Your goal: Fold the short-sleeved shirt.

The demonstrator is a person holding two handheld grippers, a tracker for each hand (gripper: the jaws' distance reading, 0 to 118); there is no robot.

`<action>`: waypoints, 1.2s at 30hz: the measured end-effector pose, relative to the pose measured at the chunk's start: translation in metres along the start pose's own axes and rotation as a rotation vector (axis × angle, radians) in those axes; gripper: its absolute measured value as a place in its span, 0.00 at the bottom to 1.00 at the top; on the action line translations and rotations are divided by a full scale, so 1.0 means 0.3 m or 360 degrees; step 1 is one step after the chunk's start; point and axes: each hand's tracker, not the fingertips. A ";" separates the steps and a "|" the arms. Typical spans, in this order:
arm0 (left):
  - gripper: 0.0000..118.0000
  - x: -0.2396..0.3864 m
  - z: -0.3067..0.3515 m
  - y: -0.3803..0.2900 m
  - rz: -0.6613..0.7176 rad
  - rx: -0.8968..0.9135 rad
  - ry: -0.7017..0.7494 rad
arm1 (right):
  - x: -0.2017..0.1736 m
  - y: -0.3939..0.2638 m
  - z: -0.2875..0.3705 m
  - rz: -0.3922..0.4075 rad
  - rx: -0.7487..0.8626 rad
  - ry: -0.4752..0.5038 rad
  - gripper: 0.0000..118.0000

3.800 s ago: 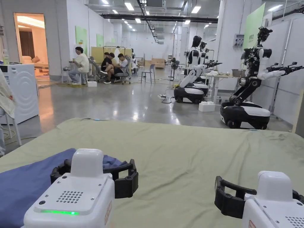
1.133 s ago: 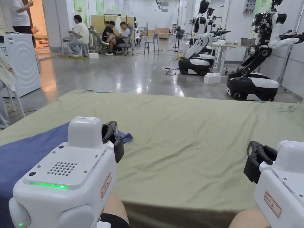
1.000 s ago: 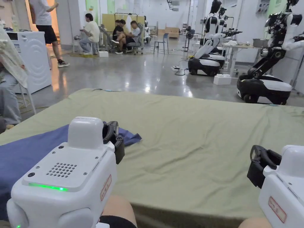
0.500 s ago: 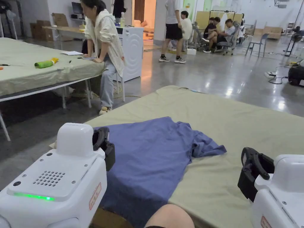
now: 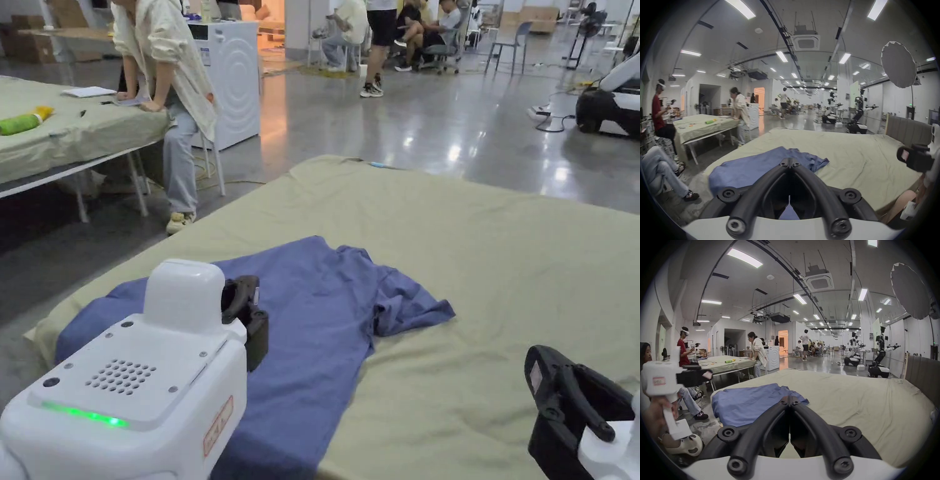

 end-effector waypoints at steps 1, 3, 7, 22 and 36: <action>0.00 0.016 -0.082 0.016 -0.0008 -0.0026 -0.0001 | 0.024 -0.003 -0.018 -0.0019 -0.0018 -0.0006 0.02; 0.00 0.050 -0.296 0.037 -0.0070 -0.0103 -0.0058 | 0.089 -0.016 -0.063 -0.0044 -0.0043 -0.0017 0.02; 0.00 0.116 -0.753 -0.001 -0.0223 -0.0483 -0.0165 | 0.200 -0.058 -0.159 -0.0031 -0.0123 -0.0104 0.02; 1.00 0.261 -1.505 -0.267 -0.0129 -0.1202 -0.0109 | 0.318 -0.252 -0.320 -0.0094 -0.0404 -0.0043 0.02; 0.06 0.275 -1.321 -0.082 -0.0260 -0.0966 -0.0155 | 0.289 -0.212 -0.206 -0.0134 -0.0373 0.0048 0.02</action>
